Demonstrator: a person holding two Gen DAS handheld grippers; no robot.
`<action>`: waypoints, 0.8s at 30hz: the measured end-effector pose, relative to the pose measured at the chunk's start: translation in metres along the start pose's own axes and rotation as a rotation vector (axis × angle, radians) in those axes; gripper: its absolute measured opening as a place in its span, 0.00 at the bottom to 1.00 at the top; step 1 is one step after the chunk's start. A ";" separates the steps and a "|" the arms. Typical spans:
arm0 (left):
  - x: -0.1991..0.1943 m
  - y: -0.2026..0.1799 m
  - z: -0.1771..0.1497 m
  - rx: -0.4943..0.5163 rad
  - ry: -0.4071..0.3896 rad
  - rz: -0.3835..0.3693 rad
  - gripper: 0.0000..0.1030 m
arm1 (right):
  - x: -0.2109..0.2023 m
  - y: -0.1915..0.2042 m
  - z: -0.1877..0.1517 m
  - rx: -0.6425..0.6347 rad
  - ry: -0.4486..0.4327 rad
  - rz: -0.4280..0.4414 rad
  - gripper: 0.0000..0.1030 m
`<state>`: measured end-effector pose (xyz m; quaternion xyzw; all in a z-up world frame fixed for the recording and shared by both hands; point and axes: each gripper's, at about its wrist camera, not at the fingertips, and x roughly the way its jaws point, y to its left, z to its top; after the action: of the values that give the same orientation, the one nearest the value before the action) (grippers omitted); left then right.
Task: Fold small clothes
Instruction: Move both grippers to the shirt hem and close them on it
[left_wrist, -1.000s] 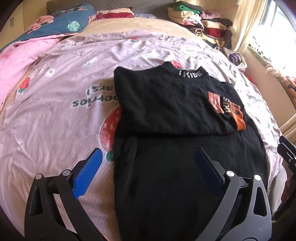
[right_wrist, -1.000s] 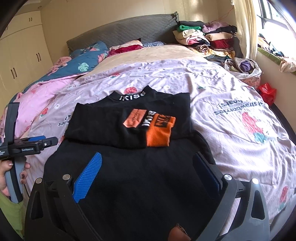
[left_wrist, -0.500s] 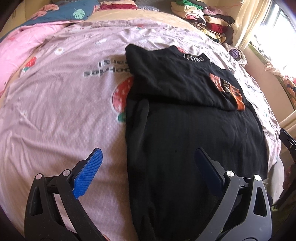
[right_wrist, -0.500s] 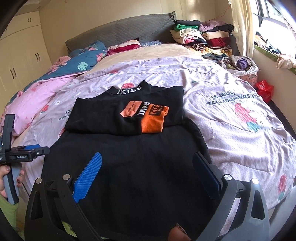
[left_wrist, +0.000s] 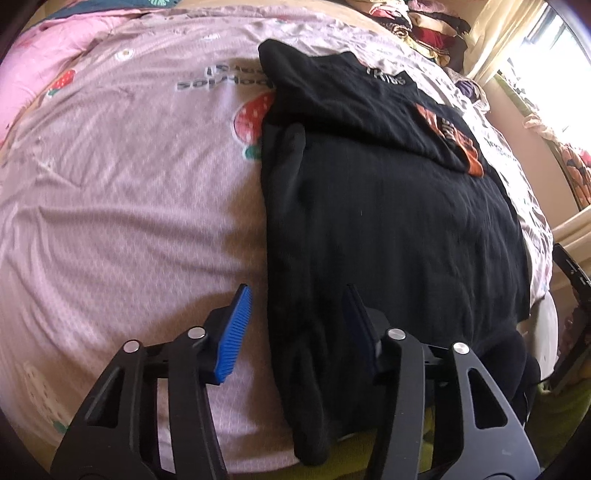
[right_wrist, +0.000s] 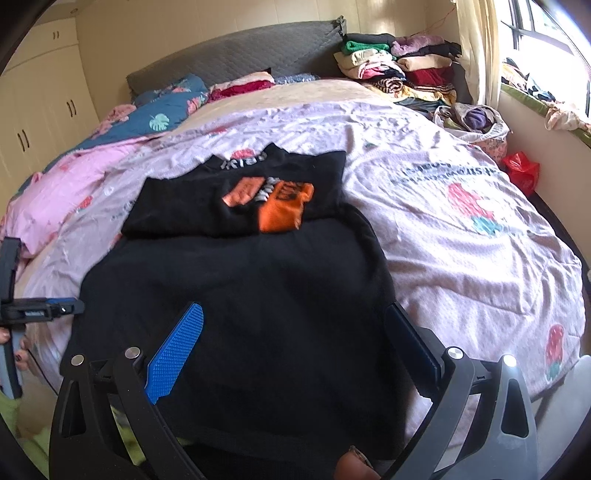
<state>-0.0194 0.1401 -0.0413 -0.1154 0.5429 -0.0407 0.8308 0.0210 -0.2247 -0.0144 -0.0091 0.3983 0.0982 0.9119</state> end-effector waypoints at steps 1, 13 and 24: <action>0.001 -0.001 -0.004 0.003 0.012 -0.003 0.39 | 0.000 -0.001 -0.003 -0.002 0.008 -0.003 0.95; 0.007 -0.008 -0.032 0.023 0.084 -0.035 0.32 | 0.004 -0.033 -0.039 0.035 0.091 0.013 0.95; 0.008 -0.017 -0.056 0.053 0.118 -0.075 0.23 | 0.009 -0.058 -0.067 0.074 0.176 0.051 0.93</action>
<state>-0.0662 0.1137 -0.0658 -0.1109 0.5848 -0.0930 0.7982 -0.0106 -0.2868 -0.0697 0.0261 0.4802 0.1053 0.8704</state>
